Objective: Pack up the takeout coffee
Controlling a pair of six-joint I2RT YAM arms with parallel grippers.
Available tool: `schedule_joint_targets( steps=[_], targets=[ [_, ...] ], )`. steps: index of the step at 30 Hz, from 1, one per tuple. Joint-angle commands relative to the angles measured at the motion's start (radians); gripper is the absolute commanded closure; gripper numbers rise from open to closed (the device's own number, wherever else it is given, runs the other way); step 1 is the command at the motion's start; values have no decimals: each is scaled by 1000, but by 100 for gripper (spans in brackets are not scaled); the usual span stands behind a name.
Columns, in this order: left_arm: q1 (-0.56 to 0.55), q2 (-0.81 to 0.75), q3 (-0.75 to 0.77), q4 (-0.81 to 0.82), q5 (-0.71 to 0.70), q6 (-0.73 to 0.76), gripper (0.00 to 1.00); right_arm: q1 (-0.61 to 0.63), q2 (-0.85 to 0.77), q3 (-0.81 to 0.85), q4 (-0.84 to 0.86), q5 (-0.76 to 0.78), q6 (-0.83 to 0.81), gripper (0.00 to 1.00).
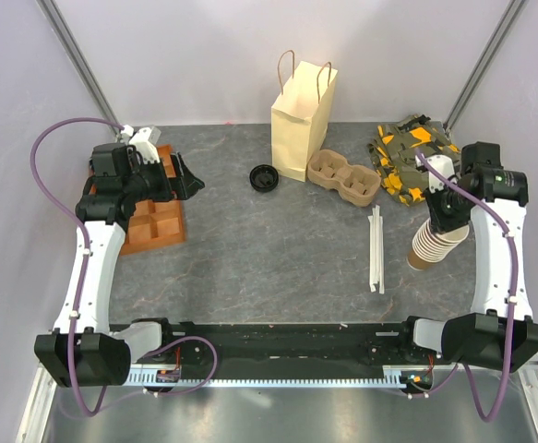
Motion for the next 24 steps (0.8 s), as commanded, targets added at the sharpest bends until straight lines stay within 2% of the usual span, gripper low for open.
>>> schedule_joint_targets(
  steps=[1, 16, 24],
  targets=[
    [-2, 7, 15, 32, 25, -28, 0, 3, -7, 76, -66, 17, -8, 100],
    [-2, 40, 29, 32, 44, -37, 0, 7, -51, 240, -103, 108, -20, 100],
    [-2, 53, 29, 37, 51, -42, 0, 18, -99, 311, -105, 73, -26, 100]
  ],
)
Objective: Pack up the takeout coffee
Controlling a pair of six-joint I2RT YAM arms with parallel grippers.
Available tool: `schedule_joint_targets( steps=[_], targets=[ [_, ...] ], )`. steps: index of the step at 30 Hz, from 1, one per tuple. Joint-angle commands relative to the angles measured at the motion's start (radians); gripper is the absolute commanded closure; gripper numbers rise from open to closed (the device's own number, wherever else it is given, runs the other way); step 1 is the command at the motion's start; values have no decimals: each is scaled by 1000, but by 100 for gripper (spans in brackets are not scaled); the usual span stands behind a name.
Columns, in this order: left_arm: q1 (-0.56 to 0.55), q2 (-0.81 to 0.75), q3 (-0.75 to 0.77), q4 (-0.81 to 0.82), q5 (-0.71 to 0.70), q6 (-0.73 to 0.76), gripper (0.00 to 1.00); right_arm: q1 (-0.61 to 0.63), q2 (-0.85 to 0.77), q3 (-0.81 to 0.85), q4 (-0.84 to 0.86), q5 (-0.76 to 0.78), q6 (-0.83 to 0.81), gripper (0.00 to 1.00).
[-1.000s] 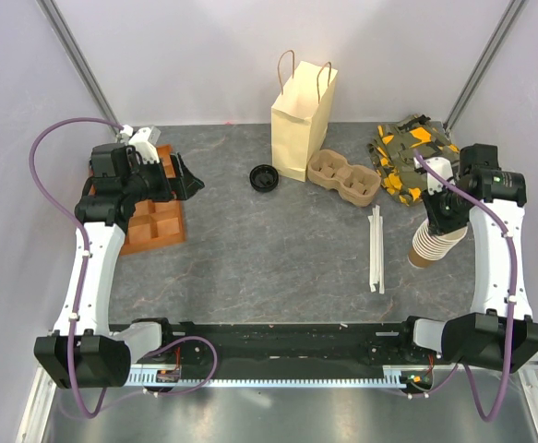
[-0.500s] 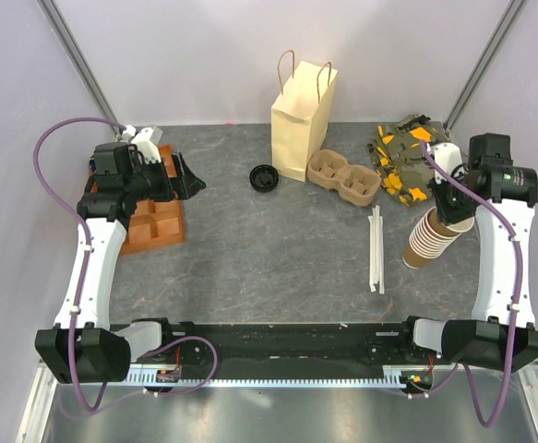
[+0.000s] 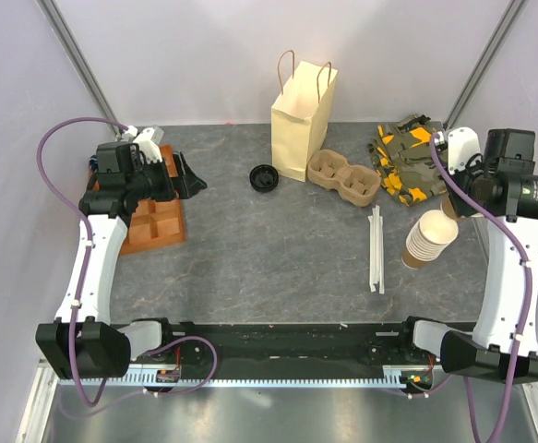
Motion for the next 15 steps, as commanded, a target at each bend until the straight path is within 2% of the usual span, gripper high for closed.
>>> schedule_joint_targets(
  steps=[1, 4, 7, 12, 15],
  targets=[
    [0, 9, 29, 35, 29, -31, 0, 9, -57, 60, -100, -22, -8, 100],
    [0, 9, 29, 38, 29, -31, 0, 9, -87, 96, -99, -107, -20, 100],
    [-2, 6, 29, 42, 29, -30, 0, 10, -94, 142, -99, -254, -22, 100],
    [-2, -5, 29, 44, 60, -16, 0, 29, -16, 131, -96, -478, -20, 100],
    [-2, -17, 28, 38, 43, 6, 0, 88, 21, 90, -30, -512, 11, 100]
  ],
)
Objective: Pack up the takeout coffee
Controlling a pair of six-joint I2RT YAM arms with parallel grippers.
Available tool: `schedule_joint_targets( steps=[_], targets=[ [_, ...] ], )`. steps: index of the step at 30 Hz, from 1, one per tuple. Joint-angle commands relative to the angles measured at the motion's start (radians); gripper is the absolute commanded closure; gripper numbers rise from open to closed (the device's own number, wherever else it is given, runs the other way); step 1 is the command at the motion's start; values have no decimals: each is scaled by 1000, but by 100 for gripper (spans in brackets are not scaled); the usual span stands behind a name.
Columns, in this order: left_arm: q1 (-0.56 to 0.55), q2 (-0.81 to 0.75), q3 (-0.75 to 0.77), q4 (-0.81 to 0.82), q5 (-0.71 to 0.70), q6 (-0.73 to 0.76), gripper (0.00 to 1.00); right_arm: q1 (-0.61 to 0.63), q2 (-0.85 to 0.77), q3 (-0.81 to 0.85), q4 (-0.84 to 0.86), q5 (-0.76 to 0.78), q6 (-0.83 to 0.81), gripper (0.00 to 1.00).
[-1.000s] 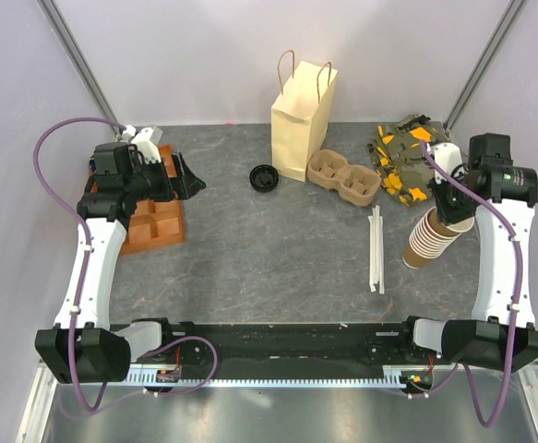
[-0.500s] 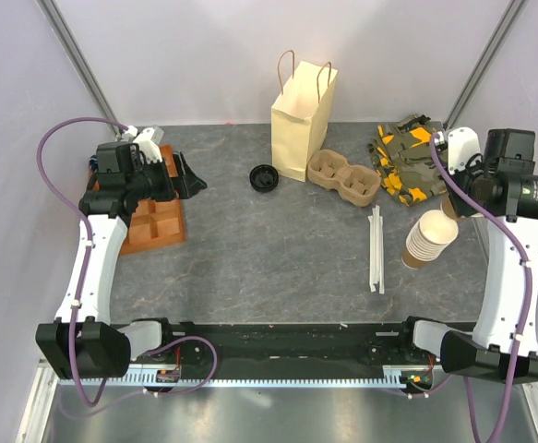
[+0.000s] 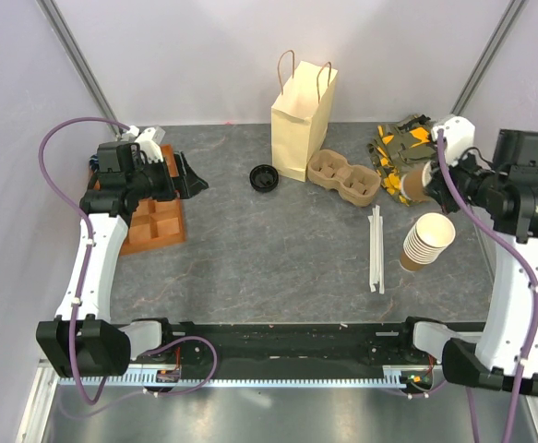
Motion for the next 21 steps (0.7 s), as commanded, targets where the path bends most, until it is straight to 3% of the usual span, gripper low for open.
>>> schedule_joint_targets(
  steps=[1, 7, 11, 21],
  targets=[
    [1, -31, 28, 29, 11, 14, 0, 85, 82, -49, 23, -156, 28, 100],
    [15, -28, 25, -13, 34, 51, 0, 375, 137, -164, 184, -63, 62, 100],
    [16, -8, 25, -36, 22, 81, 0, 617, 158, -302, 289, 132, 51, 100],
    [21, 52, 35, -72, -13, 123, 0, 913, 269, -551, 477, 377, 53, 100]
  ],
)
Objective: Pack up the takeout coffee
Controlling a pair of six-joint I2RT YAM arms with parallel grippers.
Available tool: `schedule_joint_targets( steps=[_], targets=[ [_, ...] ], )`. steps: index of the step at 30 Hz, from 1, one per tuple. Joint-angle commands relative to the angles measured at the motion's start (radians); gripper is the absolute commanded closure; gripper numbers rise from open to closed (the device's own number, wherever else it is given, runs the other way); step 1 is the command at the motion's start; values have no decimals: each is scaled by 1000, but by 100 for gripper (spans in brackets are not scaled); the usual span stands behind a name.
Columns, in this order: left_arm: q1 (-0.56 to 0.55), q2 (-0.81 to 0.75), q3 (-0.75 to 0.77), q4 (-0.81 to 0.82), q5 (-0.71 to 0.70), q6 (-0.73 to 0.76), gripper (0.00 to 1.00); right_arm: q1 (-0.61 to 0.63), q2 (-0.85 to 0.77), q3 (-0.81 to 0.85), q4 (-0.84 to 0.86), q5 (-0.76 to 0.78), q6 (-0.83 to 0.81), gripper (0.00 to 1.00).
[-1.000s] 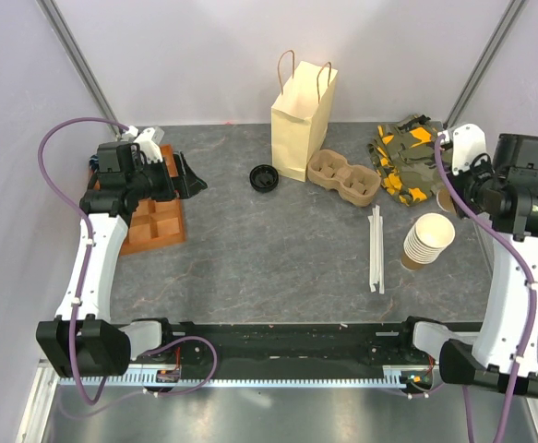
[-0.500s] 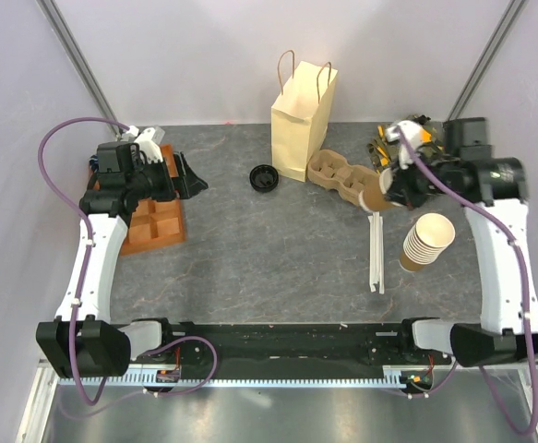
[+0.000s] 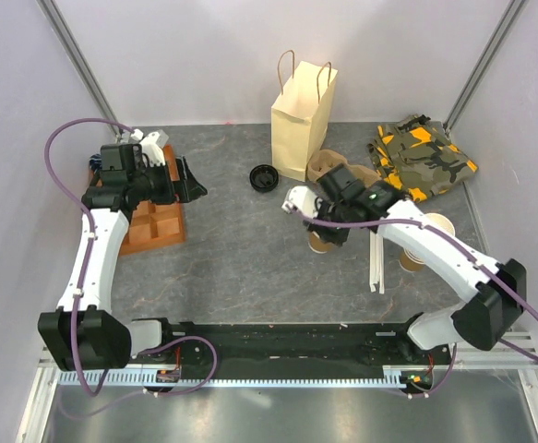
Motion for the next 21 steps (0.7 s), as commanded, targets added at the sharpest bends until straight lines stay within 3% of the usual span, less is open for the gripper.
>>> schedule_joint_targets(
  steps=[1, 10, 13, 14, 17, 21],
  targets=[
    [7, 28, 34, -19, -15, 56, 0, 99, 15, -99, 140, 144, 3, 100],
    [6, 47, 37, -21, -36, 56, 0, 241, 50, -214, 249, 291, 16, 96],
    [7, 44, 34, -22, -39, 61, 0, 249, 61, -211, 247, 296, 31, 83],
    [6, 45, 33, -22, -41, 62, 0, 248, 55, -205, 246, 300, 32, 63],
    [7, 45, 33, -21, -32, 62, 0, 251, 24, -193, 237, 317, 26, 41],
    [7, 48, 36, -22, -21, 56, 0, 238, -16, -158, 176, 265, 9, 33]
  ],
)
